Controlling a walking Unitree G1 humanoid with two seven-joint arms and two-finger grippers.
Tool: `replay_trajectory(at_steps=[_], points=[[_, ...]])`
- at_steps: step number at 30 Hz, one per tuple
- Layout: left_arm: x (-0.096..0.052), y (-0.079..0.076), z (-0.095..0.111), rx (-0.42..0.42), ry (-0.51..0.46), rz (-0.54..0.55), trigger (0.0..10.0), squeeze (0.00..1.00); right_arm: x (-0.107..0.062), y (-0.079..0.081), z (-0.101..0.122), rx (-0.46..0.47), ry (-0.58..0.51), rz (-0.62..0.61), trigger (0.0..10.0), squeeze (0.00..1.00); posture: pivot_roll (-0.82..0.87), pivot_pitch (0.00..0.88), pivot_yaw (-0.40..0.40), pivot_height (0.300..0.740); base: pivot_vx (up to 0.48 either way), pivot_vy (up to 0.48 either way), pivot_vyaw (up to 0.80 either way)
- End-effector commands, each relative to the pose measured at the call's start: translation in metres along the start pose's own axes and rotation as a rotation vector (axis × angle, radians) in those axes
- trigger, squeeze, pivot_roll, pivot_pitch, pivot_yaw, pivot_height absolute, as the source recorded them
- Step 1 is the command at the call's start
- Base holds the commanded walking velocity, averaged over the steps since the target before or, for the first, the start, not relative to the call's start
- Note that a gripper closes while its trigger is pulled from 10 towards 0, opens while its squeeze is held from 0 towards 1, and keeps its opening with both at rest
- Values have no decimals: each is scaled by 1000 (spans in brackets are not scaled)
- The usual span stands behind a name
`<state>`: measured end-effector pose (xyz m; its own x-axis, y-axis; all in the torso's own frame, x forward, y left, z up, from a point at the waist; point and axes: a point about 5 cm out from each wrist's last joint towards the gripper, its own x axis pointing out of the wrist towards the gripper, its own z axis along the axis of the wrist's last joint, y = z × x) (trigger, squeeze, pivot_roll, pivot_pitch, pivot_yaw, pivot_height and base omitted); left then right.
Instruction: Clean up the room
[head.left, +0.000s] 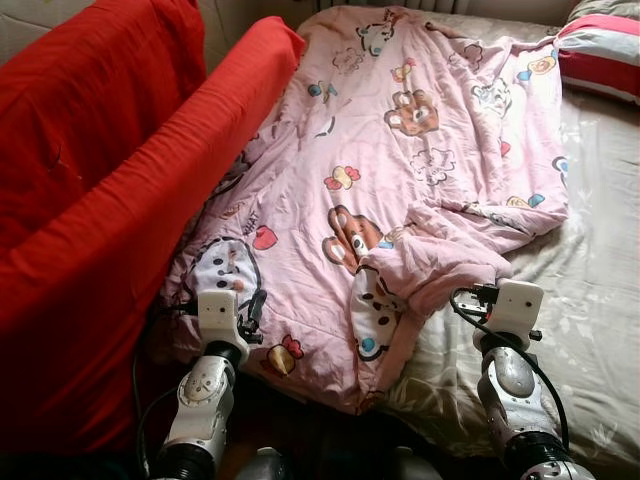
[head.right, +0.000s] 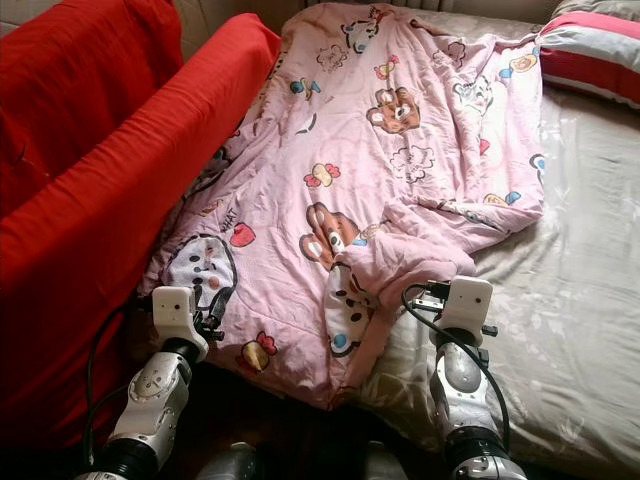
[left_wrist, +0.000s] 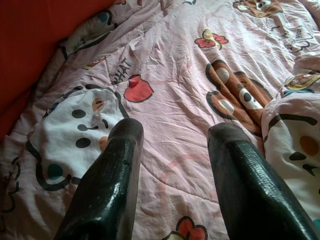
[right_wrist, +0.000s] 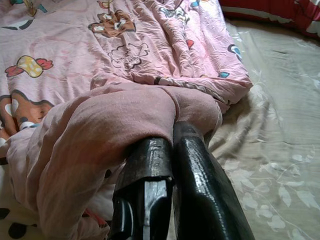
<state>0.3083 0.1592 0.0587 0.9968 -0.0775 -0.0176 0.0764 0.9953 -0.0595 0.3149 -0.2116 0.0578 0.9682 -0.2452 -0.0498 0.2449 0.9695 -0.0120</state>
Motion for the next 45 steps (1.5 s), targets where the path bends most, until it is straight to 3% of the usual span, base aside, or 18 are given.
replay_trajectory(at_steps=[1, 31, 45], points=[[-5, 2, -6, 2, 22, 4, 10000, 0, -3, -2, -3, 8, -4, -12, 10000, 0, -23, 214, 34, 740, 0, 0, 0], [-5, 2, -5, -7, 3, -7, 10000, 0, -5, 1, -2, 20, -23, -16, 10000, 0, -20, 200, 36, 740, 0, 0, 0], [-4, 2, -4, -2, 0, -11, 10000, 0, -5, 0, -2, 20, -24, -28, 10000, 0, -18, 201, 38, 740, -265, 0, 0]])
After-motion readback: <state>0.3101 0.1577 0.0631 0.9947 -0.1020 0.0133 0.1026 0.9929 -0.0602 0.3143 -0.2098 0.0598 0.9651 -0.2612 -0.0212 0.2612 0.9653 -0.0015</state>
